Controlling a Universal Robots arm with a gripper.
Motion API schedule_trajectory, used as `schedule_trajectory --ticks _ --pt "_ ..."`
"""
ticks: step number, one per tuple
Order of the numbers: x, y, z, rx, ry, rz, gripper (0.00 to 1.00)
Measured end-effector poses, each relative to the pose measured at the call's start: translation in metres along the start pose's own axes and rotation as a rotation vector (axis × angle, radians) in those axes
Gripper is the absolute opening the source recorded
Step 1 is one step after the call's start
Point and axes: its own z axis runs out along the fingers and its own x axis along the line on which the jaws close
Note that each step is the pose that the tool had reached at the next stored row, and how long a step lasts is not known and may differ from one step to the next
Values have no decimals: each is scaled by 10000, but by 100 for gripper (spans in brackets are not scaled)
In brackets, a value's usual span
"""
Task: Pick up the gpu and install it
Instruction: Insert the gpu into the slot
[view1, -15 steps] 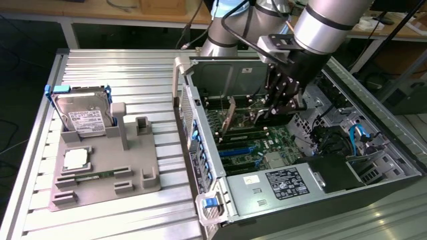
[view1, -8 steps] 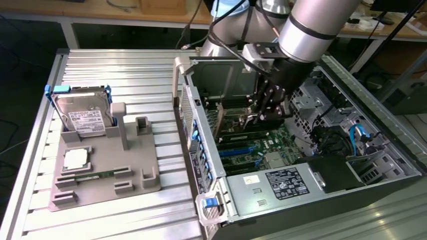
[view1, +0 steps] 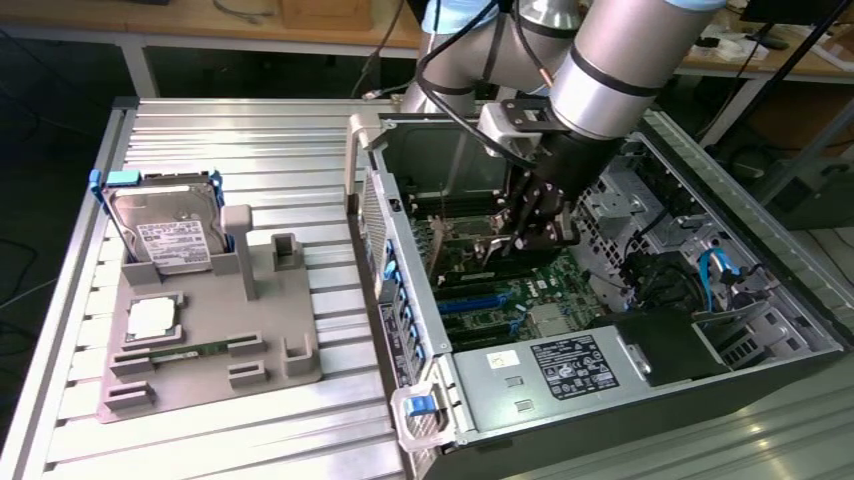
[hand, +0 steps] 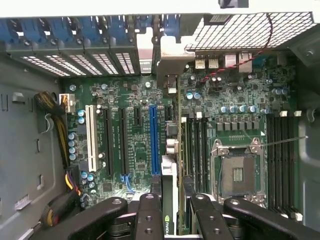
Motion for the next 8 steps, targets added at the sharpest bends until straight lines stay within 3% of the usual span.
schedule_trajectory --ticks 8 --pt "25 3 143 -4 1 -4 27"
